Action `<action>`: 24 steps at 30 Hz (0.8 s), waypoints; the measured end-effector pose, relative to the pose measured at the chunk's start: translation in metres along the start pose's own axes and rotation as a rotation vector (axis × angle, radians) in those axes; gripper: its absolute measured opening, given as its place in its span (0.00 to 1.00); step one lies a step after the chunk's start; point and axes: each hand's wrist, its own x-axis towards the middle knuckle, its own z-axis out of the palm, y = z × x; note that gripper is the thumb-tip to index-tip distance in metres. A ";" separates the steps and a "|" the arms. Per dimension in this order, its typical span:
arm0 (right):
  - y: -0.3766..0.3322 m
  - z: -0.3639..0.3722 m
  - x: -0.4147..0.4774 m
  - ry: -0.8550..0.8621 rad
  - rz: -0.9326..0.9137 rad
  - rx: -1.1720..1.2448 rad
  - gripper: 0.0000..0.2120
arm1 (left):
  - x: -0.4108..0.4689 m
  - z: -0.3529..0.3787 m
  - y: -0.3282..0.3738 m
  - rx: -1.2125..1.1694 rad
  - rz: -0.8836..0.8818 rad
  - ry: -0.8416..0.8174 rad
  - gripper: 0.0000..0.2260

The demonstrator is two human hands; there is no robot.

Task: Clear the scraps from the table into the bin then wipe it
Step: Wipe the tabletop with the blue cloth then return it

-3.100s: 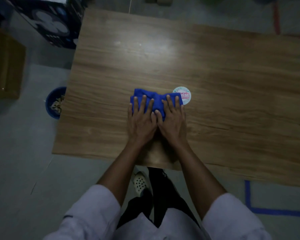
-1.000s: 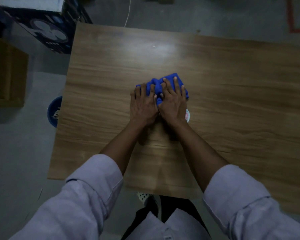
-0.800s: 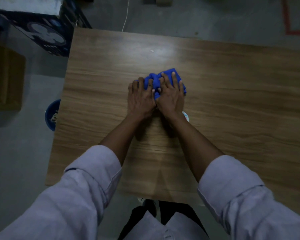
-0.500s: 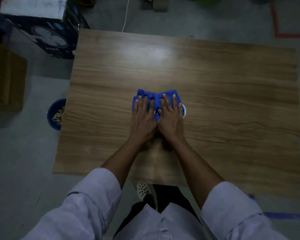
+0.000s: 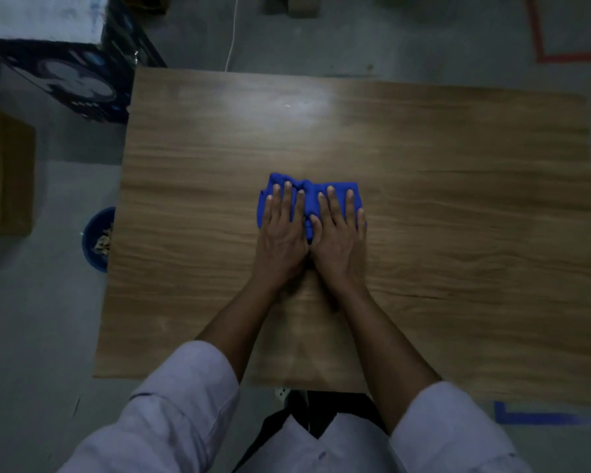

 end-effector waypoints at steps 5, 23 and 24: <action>-0.002 -0.007 0.087 0.031 0.010 0.030 0.27 | 0.079 0.018 -0.013 0.005 -0.021 -0.013 0.24; 0.013 -0.018 0.115 0.027 -0.146 0.167 0.25 | 0.108 0.010 -0.030 0.013 0.015 -0.081 0.24; 0.018 -0.021 0.126 0.002 -0.160 0.172 0.24 | 0.113 0.011 -0.030 0.032 0.014 -0.075 0.24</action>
